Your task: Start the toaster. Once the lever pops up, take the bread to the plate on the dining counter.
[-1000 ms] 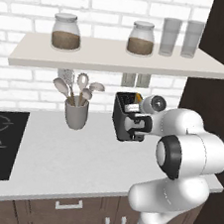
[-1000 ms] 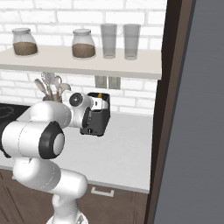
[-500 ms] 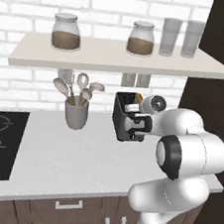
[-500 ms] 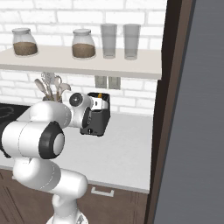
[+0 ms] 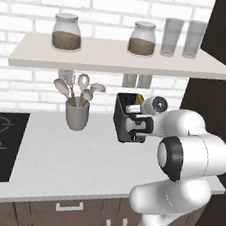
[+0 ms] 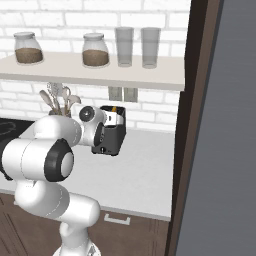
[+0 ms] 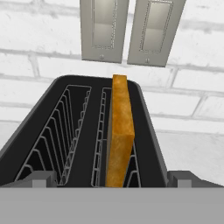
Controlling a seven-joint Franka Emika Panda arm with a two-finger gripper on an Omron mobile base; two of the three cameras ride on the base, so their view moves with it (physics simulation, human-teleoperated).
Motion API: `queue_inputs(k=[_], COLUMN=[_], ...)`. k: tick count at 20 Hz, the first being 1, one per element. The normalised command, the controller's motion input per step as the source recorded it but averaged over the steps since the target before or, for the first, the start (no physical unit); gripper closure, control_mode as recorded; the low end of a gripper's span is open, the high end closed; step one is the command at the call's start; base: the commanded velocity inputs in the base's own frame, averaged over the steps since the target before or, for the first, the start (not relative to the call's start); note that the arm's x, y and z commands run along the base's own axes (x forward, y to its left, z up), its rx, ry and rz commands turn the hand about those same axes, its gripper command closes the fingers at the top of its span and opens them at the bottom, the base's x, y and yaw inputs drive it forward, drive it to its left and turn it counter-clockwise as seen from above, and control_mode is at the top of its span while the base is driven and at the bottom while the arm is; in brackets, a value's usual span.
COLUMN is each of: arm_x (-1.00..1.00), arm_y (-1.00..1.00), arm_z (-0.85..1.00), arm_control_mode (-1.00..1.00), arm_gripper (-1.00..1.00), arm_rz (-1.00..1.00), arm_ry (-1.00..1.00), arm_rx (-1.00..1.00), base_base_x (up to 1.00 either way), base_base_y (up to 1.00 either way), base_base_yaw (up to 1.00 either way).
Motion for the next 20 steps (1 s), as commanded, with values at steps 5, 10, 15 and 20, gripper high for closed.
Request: queue_inputs(k=[5, 10, 15, 20], arm_x=[0.0, 0.0, 0.03, 0.1], arm_y=[0.0, 0.0, -0.02, -0.01], arm_z=[0.0, 0.0, 0.0, 0.0], arm_control_mode=[-1.0, -1.0, -1.0, -1.0], arm_gripper=[-1.0, -1.0, -1.0, -1.0], arm_rz=[0.0, 0.0, 0.0, 0.0], arm_ry=[0.0, 0.0, 0.0, 0.0], arm_rx=[0.0, 0.0, 0.0, 0.02], base_base_x=[0.0, 0.0, 0.0, 0.0], base_base_y=[0.0, 0.0, 0.0, 0.0], base_base_yaw=[0.0, 0.0, 0.0, 0.0])
